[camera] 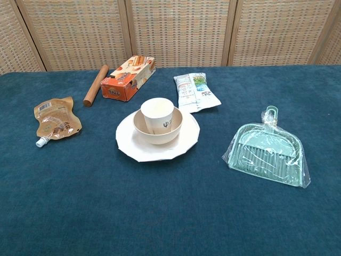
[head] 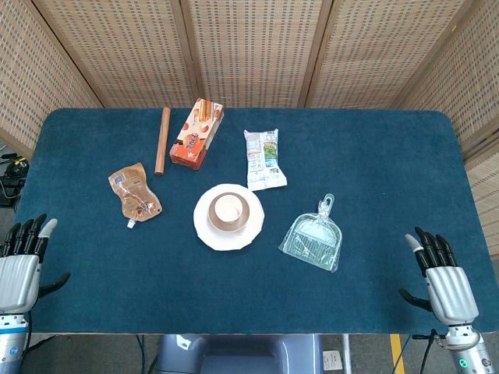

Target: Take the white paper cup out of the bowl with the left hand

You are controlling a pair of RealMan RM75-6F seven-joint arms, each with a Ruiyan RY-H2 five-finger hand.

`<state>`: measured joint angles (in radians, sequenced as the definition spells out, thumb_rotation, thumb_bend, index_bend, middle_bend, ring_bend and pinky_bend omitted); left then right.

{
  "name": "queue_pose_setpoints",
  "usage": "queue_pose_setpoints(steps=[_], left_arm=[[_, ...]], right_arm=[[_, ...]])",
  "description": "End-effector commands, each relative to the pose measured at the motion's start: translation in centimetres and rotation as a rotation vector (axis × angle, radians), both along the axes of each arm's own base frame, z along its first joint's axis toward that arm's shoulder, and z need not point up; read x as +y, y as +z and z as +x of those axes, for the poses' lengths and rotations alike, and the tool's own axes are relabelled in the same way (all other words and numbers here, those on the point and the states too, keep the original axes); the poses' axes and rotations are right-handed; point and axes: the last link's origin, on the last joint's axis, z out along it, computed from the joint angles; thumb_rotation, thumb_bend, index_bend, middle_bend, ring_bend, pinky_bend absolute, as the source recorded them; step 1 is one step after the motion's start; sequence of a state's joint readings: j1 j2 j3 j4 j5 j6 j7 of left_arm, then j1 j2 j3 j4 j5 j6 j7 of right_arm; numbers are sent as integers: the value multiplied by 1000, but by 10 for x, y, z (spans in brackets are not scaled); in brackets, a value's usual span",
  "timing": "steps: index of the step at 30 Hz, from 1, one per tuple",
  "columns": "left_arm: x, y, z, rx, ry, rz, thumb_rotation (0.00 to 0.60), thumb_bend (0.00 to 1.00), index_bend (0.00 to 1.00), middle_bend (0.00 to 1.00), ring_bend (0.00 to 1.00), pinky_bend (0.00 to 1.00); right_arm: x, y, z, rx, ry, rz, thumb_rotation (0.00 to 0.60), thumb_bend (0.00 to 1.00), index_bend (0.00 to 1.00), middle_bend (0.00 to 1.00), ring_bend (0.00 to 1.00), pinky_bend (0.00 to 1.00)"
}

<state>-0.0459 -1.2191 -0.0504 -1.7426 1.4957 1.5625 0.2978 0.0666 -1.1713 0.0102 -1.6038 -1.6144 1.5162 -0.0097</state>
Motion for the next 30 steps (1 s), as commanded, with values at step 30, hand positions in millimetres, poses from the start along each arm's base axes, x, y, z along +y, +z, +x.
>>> queue_pose_setpoints(steps=[30], left_arm=[[140, -52, 126, 102, -230, -295, 600, 101, 29, 0, 0, 0]], right_arm=[[-20, 26, -21, -69, -95, -72, 600, 126, 0, 0, 0, 0]])
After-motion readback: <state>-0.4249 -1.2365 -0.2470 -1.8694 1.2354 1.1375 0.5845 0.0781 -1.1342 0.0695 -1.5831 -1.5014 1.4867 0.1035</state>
